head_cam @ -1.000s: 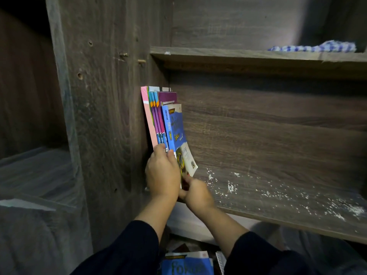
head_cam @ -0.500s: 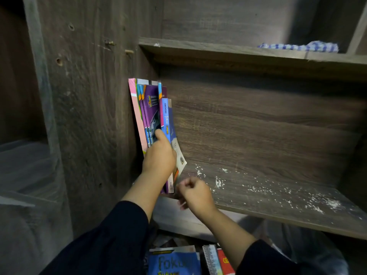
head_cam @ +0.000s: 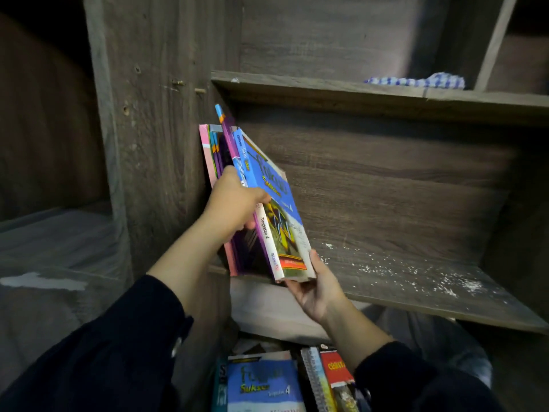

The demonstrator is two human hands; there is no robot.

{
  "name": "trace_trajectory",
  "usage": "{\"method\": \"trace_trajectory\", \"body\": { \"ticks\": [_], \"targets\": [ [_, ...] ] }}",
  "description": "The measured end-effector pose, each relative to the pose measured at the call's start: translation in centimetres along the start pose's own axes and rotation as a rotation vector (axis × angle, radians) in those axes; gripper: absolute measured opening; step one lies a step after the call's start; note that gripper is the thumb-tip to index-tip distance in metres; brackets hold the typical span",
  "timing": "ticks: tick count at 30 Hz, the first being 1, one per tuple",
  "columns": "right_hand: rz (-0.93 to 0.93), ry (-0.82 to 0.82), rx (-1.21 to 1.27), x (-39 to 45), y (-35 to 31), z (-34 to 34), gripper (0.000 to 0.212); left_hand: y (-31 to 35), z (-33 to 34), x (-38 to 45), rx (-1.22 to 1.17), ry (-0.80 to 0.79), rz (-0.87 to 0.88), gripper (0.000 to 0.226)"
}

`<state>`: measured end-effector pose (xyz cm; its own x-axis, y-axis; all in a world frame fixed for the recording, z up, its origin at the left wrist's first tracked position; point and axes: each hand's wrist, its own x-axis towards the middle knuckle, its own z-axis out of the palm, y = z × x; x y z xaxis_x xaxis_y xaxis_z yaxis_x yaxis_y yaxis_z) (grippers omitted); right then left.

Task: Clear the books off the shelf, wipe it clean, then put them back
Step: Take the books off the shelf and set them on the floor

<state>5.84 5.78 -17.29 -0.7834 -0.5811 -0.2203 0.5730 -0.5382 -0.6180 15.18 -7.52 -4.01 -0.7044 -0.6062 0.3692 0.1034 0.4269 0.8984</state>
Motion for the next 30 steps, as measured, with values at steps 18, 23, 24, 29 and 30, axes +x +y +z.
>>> {"method": "trace_trajectory", "body": {
  "ticks": [18, 23, 24, 29, 30],
  "targets": [
    [0.308, 0.057, -0.696, -15.9, -0.3, -10.7, 0.011, -4.5, -1.2, -14.5, 0.211, -0.41, -0.261, 0.019],
    [0.336, 0.035, -0.694, -17.4, 1.5, -11.9, 0.01, -7.0, -1.9, -16.4, 0.265, -0.442, -0.365, 0.03],
    [0.34, 0.028, -0.69, -17.7, 1.7, -12.2, 0.009, -7.2, -2.1, -16.7, 0.254, -0.457, -0.388, 0.031],
    [0.384, 0.029, -0.695, -18.9, 2.8, -13.1, 0.008, -7.8, -3.1, -18.0, 0.273, -0.574, -0.522, 0.036],
    [0.394, 0.03, -0.69, -18.9, 3.0, -13.4, 0.009, -8.1, -3.2, -18.0, 0.289, -0.612, -0.549, 0.034]
  ]
}}
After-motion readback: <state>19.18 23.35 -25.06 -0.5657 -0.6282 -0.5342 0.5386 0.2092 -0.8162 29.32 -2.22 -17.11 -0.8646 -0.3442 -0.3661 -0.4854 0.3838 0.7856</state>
